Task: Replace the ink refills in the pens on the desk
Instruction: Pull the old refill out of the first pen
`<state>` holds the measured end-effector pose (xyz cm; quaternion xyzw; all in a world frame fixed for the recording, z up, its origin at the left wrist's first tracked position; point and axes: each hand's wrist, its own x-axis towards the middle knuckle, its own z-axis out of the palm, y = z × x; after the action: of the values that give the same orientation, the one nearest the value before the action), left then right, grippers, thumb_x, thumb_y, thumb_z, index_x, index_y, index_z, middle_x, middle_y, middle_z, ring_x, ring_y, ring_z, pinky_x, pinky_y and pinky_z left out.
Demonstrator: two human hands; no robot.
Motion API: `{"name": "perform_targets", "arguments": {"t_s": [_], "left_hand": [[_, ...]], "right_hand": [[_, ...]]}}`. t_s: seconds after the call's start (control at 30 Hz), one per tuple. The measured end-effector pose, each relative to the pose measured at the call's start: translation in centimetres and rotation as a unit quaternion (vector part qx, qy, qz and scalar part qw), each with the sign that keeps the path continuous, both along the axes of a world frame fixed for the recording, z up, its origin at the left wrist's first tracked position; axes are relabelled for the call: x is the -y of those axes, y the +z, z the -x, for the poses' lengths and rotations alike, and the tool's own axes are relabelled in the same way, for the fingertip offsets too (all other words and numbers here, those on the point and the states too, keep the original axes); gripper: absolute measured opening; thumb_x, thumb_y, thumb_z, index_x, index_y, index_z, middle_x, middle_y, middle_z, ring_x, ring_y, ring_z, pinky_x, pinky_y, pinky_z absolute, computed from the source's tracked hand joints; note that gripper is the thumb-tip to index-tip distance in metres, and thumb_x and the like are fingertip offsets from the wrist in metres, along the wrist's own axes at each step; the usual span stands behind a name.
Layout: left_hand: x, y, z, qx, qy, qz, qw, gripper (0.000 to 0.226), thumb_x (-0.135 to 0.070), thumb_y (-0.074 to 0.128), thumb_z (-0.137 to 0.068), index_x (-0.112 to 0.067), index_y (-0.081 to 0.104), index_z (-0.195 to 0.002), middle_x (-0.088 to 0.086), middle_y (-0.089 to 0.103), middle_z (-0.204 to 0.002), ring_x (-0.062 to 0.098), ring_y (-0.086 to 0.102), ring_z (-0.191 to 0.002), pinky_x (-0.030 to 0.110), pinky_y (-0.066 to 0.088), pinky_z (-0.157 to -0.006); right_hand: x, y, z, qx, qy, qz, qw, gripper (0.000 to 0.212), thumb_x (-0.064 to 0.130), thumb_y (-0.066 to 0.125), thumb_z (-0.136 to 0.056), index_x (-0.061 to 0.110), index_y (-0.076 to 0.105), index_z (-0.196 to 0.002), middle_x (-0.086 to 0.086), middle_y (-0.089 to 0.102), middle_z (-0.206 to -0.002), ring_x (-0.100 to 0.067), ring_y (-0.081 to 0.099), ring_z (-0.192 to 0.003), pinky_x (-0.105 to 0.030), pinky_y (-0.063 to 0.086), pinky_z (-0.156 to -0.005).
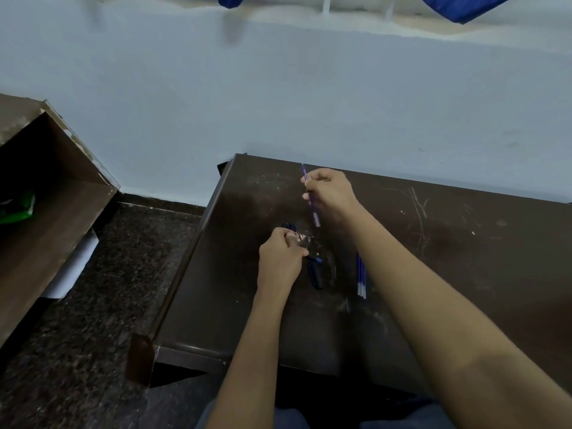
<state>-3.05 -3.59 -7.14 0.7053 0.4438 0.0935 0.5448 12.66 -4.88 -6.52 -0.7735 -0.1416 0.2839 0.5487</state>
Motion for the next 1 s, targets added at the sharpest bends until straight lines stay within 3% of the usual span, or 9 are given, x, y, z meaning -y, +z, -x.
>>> {"name": "perform_targets", "arguments": {"t_s": [0.07,0.1,0.17,0.23,0.37,0.47,0.7,0.93,1.0], "left_hand": [[-0.1,0.1,0.0,-0.003,-0.002,-0.003,1.000,0.019,-0.018,0.039,-0.098,-0.017,0.057,-0.102,0.002,0.072,-0.091,-0.005,0.051,-0.065,0.012,0.032,-0.053],[-0.1,0.2,0.0,-0.005,-0.003,-0.004,1.000,0.018,-0.018,0.039,-0.098,-0.017,0.057,-0.102,0.002,0.072,-0.092,-0.005,0.051,-0.066,0.012,0.031,-0.055],[-0.1,0.1,0.0,-0.015,-0.007,-0.011,1.000,0.017,-0.018,0.040,-0.097,-0.017,0.056,-0.100,0.003,0.072,-0.095,-0.004,0.050,-0.069,0.014,0.033,-0.057],[-0.1,0.1,0.0,-0.028,-0.010,-0.021,0.999,0.017,-0.018,0.040,-0.097,-0.016,0.056,-0.101,0.003,0.071,-0.097,0.000,0.051,-0.071,0.016,0.035,-0.058],[-0.1,-0.2,-0.1,-0.046,-0.018,-0.045,0.998,0.018,-0.019,0.044,-0.096,-0.014,0.057,-0.107,0.007,0.069,-0.103,0.014,0.059,-0.085,0.026,0.045,-0.068],[-0.1,-0.2,-0.2,-0.044,-0.017,-0.049,0.998,0.018,-0.019,0.043,-0.096,-0.015,0.057,-0.106,0.008,0.070,-0.101,0.018,0.060,-0.084,0.039,0.054,-0.077],[0.0,-0.1,-0.3,-0.046,-0.019,-0.062,0.997,0.017,-0.019,0.040,-0.097,-0.016,0.056,-0.102,0.007,0.070,-0.101,0.015,0.059,-0.083,0.035,0.052,-0.075],[0.1,0.3,-0.3,-0.061,-0.032,-0.079,0.995,0.022,-0.019,0.041,-0.097,-0.013,0.056,-0.112,0.006,0.069,-0.104,0.012,0.058,-0.083,0.020,0.039,-0.059],[0.1,0.3,-0.3,-0.060,-0.031,-0.079,0.995,0.021,-0.020,0.041,-0.097,-0.014,0.056,-0.110,0.006,0.068,-0.104,0.013,0.059,-0.080,0.024,0.046,-0.062]], "right_hand": [[-0.5,-1.0,-0.5,0.172,0.091,0.140,0.971,0.016,0.012,0.058,-0.088,0.008,0.071,-0.095,-0.006,0.067,-0.088,-0.017,0.060,-0.078,-0.025,0.052,-0.080],[-0.7,-1.8,-0.6,0.215,0.116,0.191,0.951,0.017,0.013,0.057,-0.088,0.011,0.072,-0.094,-0.009,0.069,-0.094,-0.021,0.062,-0.085,-0.031,0.052,-0.086],[-0.6,-3.1,-0.6,0.252,0.132,0.244,0.927,0.021,0.013,0.054,-0.089,0.016,0.072,-0.097,-0.013,0.069,-0.104,-0.030,0.064,-0.095,-0.039,0.053,-0.087],[-0.5,-3.8,-0.5,0.287,0.136,0.269,0.910,0.026,0.010,0.051,-0.091,0.017,0.072,-0.104,-0.012,0.068,-0.109,-0.033,0.062,-0.101,-0.038,0.052,-0.084],[-0.7,-5.1,-0.3,0.346,0.149,0.293,0.879,0.030,0.010,0.047,-0.094,0.017,0.069,-0.114,-0.011,0.064,-0.116,-0.034,0.058,-0.107,-0.039,0.048,-0.084],[-0.8,-6.2,-0.2,0.377,0.157,0.297,0.863,0.031,0.009,0.046,-0.095,0.018,0.068,-0.115,-0.010,0.062,-0.115,-0.031,0.055,-0.109,-0.039,0.048,-0.083],[-0.4,-7.3,-0.3,0.428,0.163,0.292,0.839,0.031,0.013,0.046,-0.097,0.017,0.067,-0.119,-0.007,0.062,-0.114,-0.027,0.052,-0.108,-0.037,0.046,-0.078],[-0.5,-7.5,-0.3,0.440,0.164,0.298,0.831,0.030,0.014,0.045,-0.098,0.015,0.066,-0.119,-0.007,0.061,-0.113,-0.026,0.052,-0.105,-0.037,0.047,-0.077],[-0.5,-7.5,-0.2,0.438,0.165,0.299,0.831,0.030,0.014,0.045,-0.098,0.014,0.066,-0.119,-0.008,0.061,-0.113,-0.026,0.052,-0.106,-0.037,0.047,-0.077]]}}
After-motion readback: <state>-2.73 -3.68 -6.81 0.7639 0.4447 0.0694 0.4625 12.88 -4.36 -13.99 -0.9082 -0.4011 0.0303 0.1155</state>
